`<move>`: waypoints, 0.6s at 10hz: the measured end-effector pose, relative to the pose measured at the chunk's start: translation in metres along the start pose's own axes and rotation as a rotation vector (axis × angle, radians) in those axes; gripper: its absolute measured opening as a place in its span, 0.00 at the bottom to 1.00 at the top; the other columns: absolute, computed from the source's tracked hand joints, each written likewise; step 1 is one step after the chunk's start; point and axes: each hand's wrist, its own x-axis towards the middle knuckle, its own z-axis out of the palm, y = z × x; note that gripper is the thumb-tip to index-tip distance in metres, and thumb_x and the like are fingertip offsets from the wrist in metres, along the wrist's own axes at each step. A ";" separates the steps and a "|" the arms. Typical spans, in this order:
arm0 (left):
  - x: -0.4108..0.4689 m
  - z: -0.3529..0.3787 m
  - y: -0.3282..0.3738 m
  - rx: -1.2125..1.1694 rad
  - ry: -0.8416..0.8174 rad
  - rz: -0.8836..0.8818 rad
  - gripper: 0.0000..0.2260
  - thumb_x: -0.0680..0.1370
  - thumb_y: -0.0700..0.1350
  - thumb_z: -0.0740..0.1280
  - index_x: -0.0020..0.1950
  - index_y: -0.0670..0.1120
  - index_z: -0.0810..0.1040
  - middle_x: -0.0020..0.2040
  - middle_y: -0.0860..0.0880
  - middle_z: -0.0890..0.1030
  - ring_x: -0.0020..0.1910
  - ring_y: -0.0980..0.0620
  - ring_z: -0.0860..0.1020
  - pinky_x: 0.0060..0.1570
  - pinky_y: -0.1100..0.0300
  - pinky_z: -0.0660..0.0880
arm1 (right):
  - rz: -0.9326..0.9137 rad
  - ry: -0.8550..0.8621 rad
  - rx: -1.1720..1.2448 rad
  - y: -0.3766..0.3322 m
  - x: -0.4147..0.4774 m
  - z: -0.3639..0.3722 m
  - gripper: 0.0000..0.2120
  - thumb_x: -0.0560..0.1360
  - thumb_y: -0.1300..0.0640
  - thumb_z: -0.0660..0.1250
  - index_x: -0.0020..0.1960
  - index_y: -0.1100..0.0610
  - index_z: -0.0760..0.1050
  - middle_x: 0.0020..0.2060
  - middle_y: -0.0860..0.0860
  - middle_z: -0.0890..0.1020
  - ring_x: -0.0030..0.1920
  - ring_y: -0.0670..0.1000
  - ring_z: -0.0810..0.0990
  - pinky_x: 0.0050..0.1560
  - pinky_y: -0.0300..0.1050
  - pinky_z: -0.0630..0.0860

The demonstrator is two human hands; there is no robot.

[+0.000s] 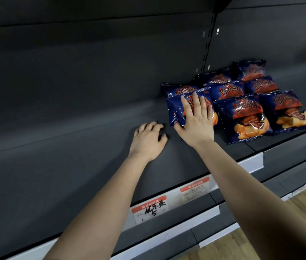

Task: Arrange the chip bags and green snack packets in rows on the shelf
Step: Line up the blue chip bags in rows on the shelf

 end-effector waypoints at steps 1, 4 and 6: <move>0.000 -0.001 0.000 -0.003 0.001 0.000 0.20 0.80 0.53 0.55 0.72 0.52 0.65 0.74 0.51 0.63 0.73 0.50 0.58 0.72 0.52 0.53 | -0.001 0.017 0.015 0.000 0.000 0.001 0.38 0.75 0.43 0.62 0.78 0.49 0.48 0.77 0.57 0.50 0.77 0.60 0.46 0.74 0.58 0.44; -0.001 0.000 0.000 -0.004 0.014 0.009 0.20 0.80 0.53 0.55 0.71 0.51 0.66 0.74 0.52 0.63 0.73 0.50 0.59 0.72 0.53 0.53 | 0.011 0.023 0.027 0.000 0.000 0.000 0.37 0.75 0.43 0.62 0.78 0.48 0.48 0.77 0.56 0.50 0.77 0.59 0.45 0.74 0.57 0.42; 0.000 0.000 -0.001 -0.003 0.012 0.003 0.20 0.80 0.53 0.55 0.72 0.52 0.65 0.74 0.52 0.63 0.73 0.50 0.59 0.72 0.53 0.53 | 0.007 0.014 0.018 -0.001 -0.001 -0.001 0.37 0.75 0.43 0.62 0.78 0.48 0.49 0.77 0.56 0.50 0.77 0.59 0.45 0.74 0.57 0.42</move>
